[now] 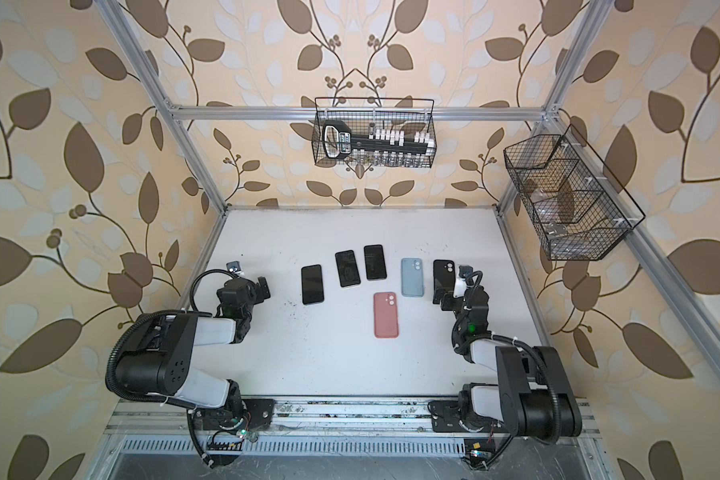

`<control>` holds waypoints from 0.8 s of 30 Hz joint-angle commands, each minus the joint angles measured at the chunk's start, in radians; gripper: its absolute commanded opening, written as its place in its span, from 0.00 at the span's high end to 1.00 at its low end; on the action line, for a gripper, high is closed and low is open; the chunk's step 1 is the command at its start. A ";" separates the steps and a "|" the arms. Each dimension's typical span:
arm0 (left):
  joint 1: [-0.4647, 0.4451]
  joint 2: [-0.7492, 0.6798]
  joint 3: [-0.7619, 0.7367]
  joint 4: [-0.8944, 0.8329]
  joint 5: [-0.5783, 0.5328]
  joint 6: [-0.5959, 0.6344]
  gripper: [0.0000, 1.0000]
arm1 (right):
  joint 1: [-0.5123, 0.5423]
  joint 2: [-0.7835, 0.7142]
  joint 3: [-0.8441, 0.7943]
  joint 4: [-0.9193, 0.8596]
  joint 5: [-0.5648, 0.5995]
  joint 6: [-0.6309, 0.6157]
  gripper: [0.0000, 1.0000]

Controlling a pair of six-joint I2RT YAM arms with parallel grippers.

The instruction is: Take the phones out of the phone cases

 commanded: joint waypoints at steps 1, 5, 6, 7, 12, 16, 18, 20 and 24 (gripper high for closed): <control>0.002 0.000 0.027 0.025 0.018 -0.012 0.01 | 0.016 -0.001 -0.020 0.115 0.005 -0.037 0.00; 0.002 0.001 0.034 0.014 0.016 -0.013 0.01 | 0.017 0.013 -0.017 0.134 0.011 -0.033 0.00; 0.002 0.003 0.034 0.013 0.014 -0.014 0.01 | 0.014 0.010 -0.009 0.116 0.029 -0.022 0.00; 0.002 0.001 0.033 0.015 0.015 -0.013 0.01 | 0.014 0.011 -0.009 0.111 0.035 -0.022 0.00; 0.002 -0.002 0.033 0.013 0.021 -0.011 0.01 | 0.021 0.005 -0.014 0.117 0.050 -0.025 0.00; 0.002 0.007 0.058 -0.023 0.122 0.033 0.01 | 0.020 0.003 -0.015 0.117 0.047 -0.025 0.00; 0.001 0.007 0.057 -0.023 0.125 0.033 0.01 | 0.020 0.005 -0.015 0.117 0.049 -0.025 0.00; 0.002 0.007 0.057 -0.021 0.124 0.033 0.01 | 0.020 0.005 -0.015 0.118 0.049 -0.024 0.00; 0.002 0.007 0.058 -0.021 0.125 0.033 0.01 | 0.020 0.005 -0.015 0.117 0.049 -0.025 0.00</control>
